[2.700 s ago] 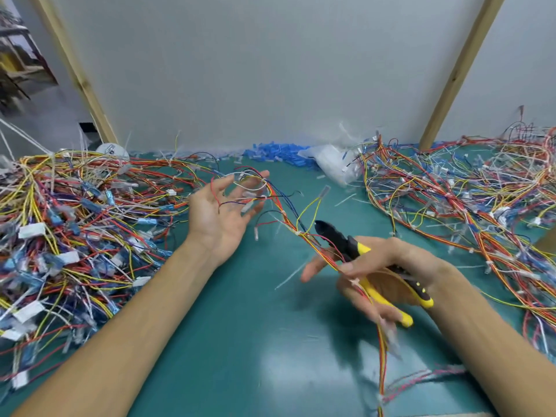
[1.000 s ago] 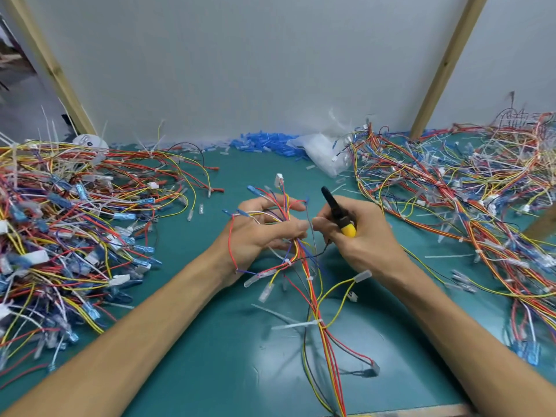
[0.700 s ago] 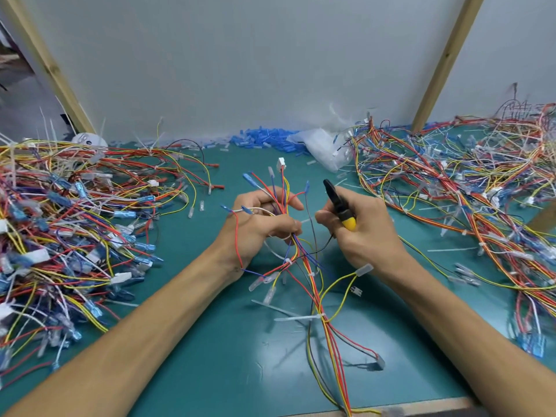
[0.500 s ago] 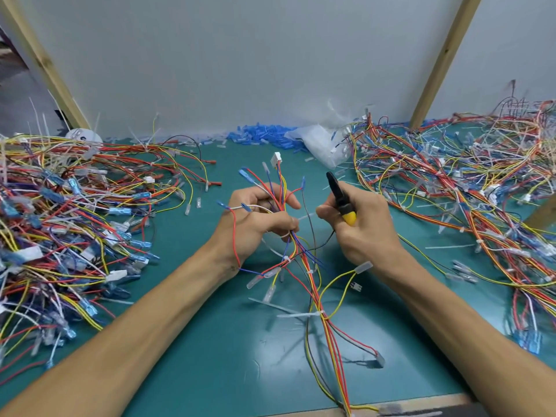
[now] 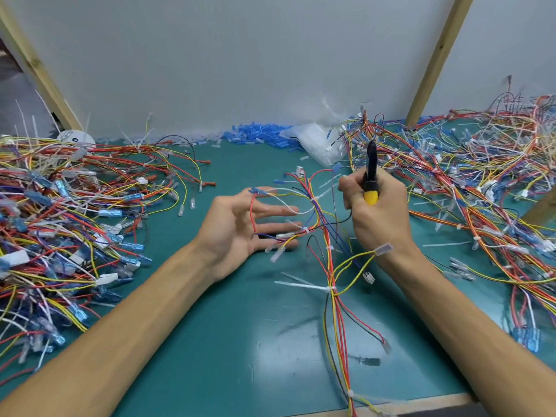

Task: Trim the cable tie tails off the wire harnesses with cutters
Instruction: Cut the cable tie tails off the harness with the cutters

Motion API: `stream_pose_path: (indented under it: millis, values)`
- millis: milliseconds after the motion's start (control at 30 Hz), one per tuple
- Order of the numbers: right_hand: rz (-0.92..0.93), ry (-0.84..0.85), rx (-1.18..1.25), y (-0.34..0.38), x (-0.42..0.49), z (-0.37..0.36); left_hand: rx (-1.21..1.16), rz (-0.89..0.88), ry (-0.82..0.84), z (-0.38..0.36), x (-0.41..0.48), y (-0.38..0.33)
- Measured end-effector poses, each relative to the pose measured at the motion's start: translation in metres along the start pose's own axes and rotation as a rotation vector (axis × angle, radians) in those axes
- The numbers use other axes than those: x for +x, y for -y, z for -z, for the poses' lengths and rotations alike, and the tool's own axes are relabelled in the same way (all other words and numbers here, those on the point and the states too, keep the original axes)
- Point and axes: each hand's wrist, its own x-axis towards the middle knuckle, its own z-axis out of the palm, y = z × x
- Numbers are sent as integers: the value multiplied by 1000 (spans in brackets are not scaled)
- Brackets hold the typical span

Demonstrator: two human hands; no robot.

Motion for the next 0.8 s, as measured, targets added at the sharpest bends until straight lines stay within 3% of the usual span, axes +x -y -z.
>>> stream_pose_path:
  millis: [133, 267, 333, 400, 467, 533, 600, 700, 800]
  values:
    - [4, -50, 44, 1, 0, 2, -41, 79, 64, 8, -2, -11]
    - [-22, -109, 91, 1, 2, 4, 84, -73, -60, 4, 0, -11]
    - [-41, -137, 109, 2, 3, 5, 387, -234, -162, 0, 0, -6]
    - [-56, -168, 124, 2, 3, 5, 949, -534, -250, -5, -4, -4]
    - [-68, -214, 136, 1, 4, 5, 1115, -672, -48, -13, -10, 1]
    - [-65, -256, 131, -1, 5, 3, 1003, -489, 216, -23, -19, 8]
    - [-43, -270, 105, -4, 4, 1, 1035, -268, 396, -36, -25, 23]
    - [-17, -267, 52, -7, 3, -4, 1085, -105, 452, -46, -26, 51]
    - [-4, -262, 50, -6, 3, -7, 823, -11, 465, -50, -23, 57]
